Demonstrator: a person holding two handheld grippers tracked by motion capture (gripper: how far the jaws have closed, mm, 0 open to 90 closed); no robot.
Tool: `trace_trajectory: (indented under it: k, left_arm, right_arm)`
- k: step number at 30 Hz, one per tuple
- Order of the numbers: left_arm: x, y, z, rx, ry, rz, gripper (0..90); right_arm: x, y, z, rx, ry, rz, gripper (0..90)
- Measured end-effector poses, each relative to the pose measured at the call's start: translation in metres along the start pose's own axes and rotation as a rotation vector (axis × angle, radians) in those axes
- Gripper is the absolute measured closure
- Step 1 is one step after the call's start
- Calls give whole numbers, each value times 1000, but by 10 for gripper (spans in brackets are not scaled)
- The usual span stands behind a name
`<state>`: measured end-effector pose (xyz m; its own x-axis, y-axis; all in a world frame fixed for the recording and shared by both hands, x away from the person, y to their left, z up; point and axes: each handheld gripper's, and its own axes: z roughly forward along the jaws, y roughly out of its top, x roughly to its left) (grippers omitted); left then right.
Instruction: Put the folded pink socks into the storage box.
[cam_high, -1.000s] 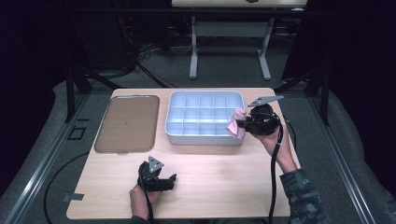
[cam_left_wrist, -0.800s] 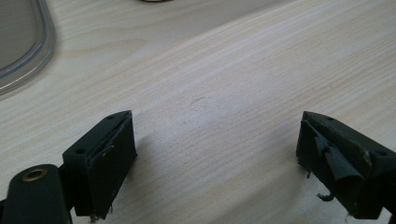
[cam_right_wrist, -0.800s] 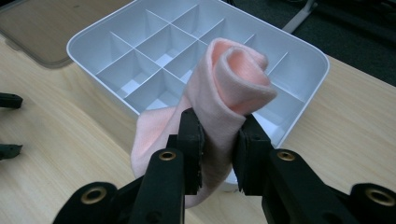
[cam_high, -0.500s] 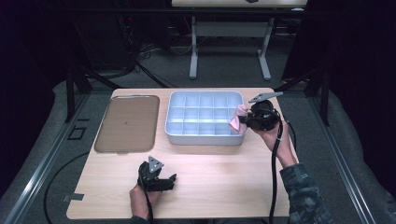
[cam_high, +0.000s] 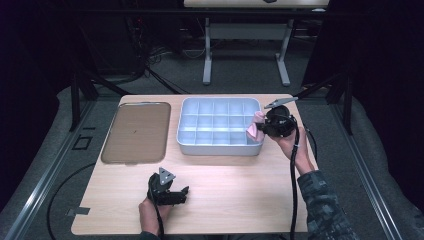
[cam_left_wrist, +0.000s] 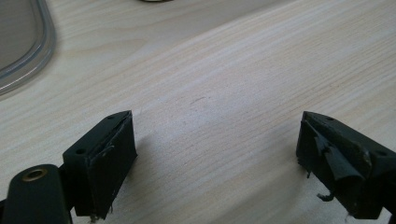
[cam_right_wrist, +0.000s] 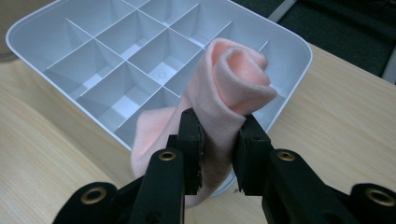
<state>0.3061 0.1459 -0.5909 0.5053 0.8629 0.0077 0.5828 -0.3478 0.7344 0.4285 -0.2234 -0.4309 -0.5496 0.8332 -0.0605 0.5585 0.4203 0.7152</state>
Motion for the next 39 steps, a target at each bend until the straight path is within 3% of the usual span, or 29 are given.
trace_trajectory:
  k: [13, 24, 39]
  left_arm:
    - [0, 0, 0, 0, 0, 0, 118]
    - [0, 0, 0, 1, -1, 0, 118]
    - [0, 0, 0, 1, -3, 1, 119]
  right_arm:
    - [-7, -3, 25, 36, -18, 4, 746]
    - [-6, -6, 47, 91, -54, -32, 745]
    - [-5, -12, 64, 124, -97, -48, 742]
